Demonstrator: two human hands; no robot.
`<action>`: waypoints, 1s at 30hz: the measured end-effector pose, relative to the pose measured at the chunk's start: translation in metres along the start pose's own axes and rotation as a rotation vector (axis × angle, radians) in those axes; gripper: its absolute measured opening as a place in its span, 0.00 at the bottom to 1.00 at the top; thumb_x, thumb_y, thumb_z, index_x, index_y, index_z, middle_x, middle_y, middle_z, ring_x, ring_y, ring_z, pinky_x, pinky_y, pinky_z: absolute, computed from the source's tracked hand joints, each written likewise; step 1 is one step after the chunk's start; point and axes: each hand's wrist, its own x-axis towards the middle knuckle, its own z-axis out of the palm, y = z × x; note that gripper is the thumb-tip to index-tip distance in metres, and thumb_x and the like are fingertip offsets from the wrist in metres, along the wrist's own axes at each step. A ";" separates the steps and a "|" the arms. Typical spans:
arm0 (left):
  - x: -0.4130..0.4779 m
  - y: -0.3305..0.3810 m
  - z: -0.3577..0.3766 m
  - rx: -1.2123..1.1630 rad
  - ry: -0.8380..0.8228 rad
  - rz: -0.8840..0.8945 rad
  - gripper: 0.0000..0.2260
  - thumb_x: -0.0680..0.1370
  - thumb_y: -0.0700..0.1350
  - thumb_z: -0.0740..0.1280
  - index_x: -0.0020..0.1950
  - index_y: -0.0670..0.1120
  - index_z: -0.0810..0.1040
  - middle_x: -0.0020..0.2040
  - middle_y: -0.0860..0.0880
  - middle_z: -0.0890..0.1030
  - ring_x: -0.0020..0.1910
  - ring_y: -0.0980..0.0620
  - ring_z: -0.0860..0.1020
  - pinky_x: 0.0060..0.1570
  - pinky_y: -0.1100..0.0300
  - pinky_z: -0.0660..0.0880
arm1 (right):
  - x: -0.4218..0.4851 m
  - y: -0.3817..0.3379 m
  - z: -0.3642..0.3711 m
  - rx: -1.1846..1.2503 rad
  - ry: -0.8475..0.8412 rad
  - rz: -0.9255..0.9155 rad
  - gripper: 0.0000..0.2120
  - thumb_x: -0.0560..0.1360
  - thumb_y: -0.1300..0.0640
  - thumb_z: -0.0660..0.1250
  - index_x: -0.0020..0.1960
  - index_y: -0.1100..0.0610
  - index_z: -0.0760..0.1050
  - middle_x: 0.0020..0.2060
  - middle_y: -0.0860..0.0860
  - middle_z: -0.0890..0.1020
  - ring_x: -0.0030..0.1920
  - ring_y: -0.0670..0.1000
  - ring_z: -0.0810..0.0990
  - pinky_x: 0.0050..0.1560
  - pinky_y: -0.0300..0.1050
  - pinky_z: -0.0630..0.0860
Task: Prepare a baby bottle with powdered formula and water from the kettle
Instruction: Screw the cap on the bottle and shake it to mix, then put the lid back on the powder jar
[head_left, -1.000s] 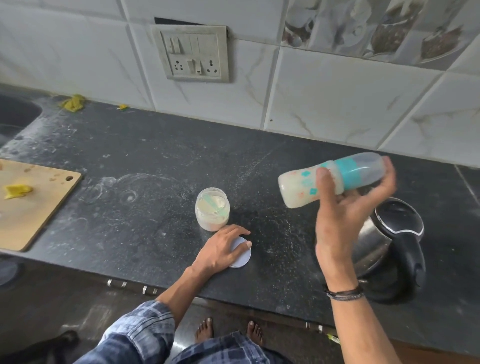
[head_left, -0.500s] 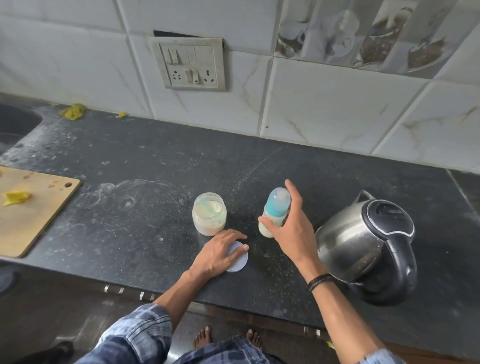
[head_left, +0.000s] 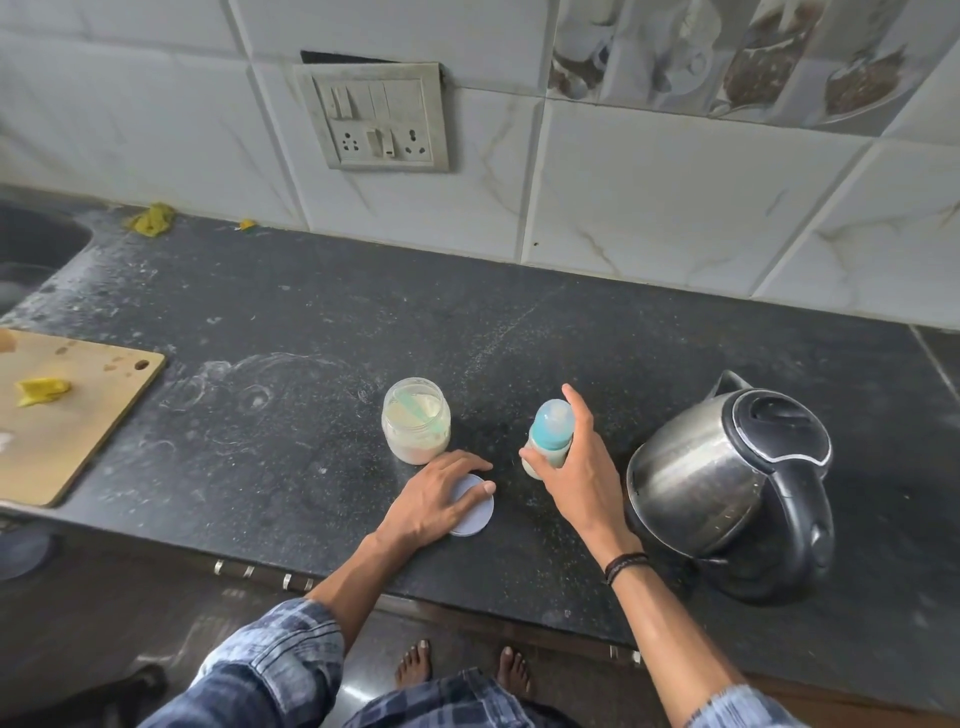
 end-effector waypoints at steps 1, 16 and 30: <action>-0.001 0.000 -0.001 -0.001 0.003 -0.004 0.21 0.81 0.67 0.60 0.63 0.55 0.79 0.61 0.61 0.78 0.63 0.64 0.73 0.63 0.63 0.70 | -0.001 0.001 0.002 0.016 0.005 0.003 0.48 0.73 0.49 0.80 0.78 0.33 0.50 0.70 0.47 0.77 0.65 0.51 0.78 0.59 0.51 0.78; -0.003 0.006 -0.003 -0.036 -0.004 -0.059 0.20 0.80 0.67 0.60 0.63 0.56 0.79 0.61 0.63 0.78 0.63 0.65 0.74 0.64 0.65 0.69 | -0.067 0.017 0.019 0.181 0.285 -0.069 0.32 0.74 0.55 0.79 0.73 0.49 0.67 0.64 0.41 0.68 0.58 0.52 0.77 0.58 0.53 0.78; -0.023 0.028 -0.009 0.194 -0.130 -0.110 0.38 0.72 0.68 0.71 0.78 0.57 0.65 0.76 0.56 0.67 0.77 0.55 0.59 0.76 0.52 0.60 | -0.086 0.023 0.020 0.204 -0.011 -0.072 0.22 0.73 0.60 0.78 0.62 0.45 0.75 0.53 0.36 0.72 0.51 0.46 0.77 0.51 0.38 0.76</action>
